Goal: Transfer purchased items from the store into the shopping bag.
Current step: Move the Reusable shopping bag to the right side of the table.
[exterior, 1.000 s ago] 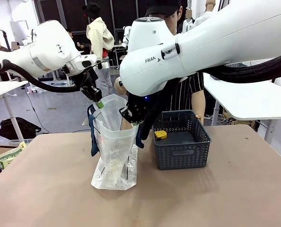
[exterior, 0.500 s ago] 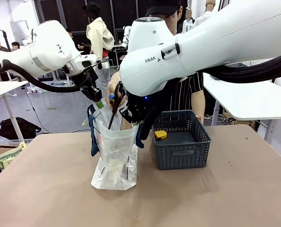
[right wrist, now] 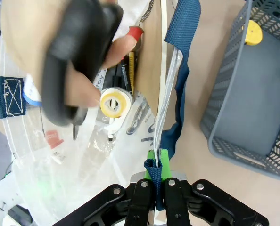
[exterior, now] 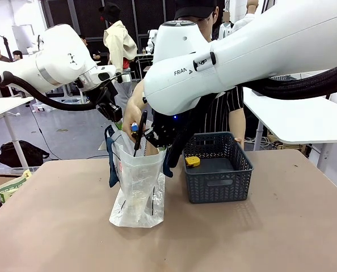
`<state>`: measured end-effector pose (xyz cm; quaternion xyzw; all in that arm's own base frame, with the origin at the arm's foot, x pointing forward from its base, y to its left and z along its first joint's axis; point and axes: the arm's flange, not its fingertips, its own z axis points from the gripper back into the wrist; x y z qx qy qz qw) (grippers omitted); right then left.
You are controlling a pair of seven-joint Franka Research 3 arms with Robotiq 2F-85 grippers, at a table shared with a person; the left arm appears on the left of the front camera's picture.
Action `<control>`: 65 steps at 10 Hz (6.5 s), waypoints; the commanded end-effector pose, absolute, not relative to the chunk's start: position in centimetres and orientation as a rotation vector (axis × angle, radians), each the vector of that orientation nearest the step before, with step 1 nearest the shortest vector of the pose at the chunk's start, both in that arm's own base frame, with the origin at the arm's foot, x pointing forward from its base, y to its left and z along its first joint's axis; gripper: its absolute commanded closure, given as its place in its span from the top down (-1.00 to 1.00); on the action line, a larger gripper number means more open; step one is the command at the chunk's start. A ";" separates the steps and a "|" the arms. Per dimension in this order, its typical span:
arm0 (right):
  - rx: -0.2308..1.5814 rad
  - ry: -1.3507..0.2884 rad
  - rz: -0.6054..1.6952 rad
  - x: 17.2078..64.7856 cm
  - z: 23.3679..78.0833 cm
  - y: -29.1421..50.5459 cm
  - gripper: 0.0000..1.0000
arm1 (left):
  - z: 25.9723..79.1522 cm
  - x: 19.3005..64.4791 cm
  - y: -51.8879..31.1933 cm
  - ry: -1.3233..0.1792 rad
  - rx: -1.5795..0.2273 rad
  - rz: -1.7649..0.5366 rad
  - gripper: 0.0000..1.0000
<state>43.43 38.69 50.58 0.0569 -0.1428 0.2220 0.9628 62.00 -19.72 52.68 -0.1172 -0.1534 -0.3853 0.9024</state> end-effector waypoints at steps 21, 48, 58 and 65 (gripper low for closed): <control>0.117 -0.291 0.447 43.3 50.7 38.6 -1.00 | 52.7 61.6 -19.4 -0.327 -0.235 -0.791 -1.00; -0.088 -0.291 0.967 47.6 51.5 48.1 -1.00 | 52.0 64.1 -20.1 -0.346 -0.631 -0.984 -1.00; 0.057 -0.213 1.335 48.6 49.8 52.2 -1.00 | 51.5 65.8 -19.1 -0.309 -0.742 -0.997 -1.00; 0.026 -0.154 1.386 48.9 48.9 53.9 -1.00 | 51.4 66.3 -18.4 -0.338 -0.738 -0.983 -1.00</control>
